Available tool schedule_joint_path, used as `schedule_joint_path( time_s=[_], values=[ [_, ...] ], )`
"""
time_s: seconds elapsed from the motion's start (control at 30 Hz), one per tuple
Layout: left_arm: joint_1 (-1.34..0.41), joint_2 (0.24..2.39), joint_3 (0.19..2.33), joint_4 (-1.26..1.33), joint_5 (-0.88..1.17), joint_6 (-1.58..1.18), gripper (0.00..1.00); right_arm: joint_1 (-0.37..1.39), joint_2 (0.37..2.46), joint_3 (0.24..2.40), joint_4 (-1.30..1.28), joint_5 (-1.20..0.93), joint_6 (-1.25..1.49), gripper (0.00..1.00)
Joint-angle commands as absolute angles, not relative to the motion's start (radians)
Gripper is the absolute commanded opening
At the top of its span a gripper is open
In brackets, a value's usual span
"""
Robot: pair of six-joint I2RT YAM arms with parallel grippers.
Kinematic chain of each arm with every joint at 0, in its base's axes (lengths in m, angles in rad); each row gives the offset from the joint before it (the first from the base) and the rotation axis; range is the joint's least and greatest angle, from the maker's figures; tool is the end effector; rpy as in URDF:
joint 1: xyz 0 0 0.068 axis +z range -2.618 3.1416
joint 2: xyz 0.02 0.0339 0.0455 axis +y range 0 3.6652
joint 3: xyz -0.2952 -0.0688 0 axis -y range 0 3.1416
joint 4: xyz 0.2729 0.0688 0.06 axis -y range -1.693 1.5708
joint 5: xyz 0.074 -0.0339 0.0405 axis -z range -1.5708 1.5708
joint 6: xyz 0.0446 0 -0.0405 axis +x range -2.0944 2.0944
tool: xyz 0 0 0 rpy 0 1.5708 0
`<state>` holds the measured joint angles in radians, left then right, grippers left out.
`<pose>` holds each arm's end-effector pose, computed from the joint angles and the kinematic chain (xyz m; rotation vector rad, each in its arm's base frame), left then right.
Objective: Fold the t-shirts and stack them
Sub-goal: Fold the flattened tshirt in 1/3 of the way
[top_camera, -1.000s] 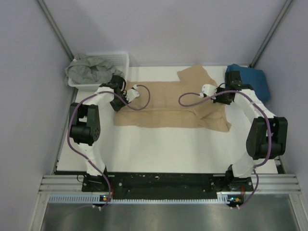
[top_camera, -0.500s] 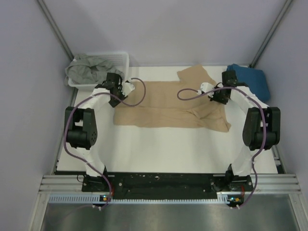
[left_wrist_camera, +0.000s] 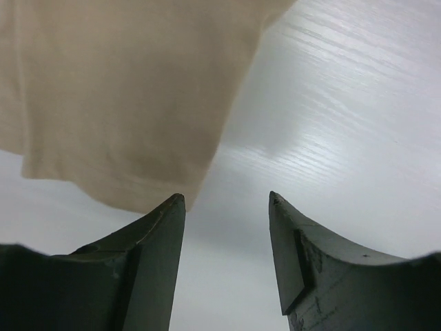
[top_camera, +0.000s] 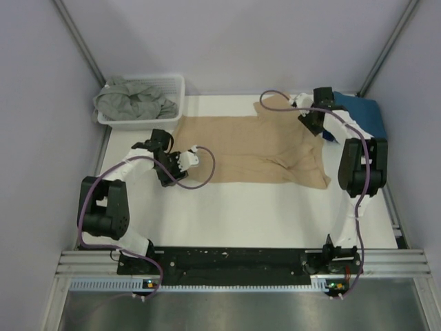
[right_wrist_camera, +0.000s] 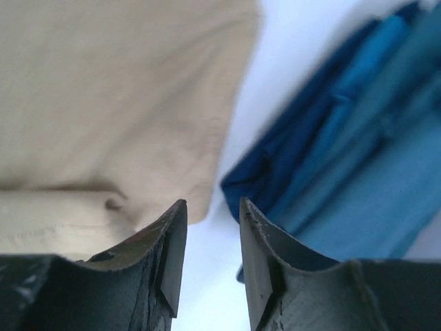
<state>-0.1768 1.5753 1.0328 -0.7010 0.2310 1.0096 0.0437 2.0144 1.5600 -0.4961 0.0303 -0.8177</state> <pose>0.3169 -0.0670 0.2080 1.5801 2.2495 -0.1081 0.4868 0.0199 0.2178 -1.0562 2.3284 -0.3451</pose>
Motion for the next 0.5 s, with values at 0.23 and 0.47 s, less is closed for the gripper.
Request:
schedule_joint_path(
  time_s=[0.23,0.47],
  values=[
    [-0.173,1.569,0.936,-0.554,0.207,1.112,0.57,0.005,1.571,1.286,-0.563,0.158,0.214,0.58],
    [-0.173,1.591,0.9,-0.463,0.129,1.094,0.36,-0.078,1.467,1.005,-0.549,0.075,0.353,0.63]
  ],
)
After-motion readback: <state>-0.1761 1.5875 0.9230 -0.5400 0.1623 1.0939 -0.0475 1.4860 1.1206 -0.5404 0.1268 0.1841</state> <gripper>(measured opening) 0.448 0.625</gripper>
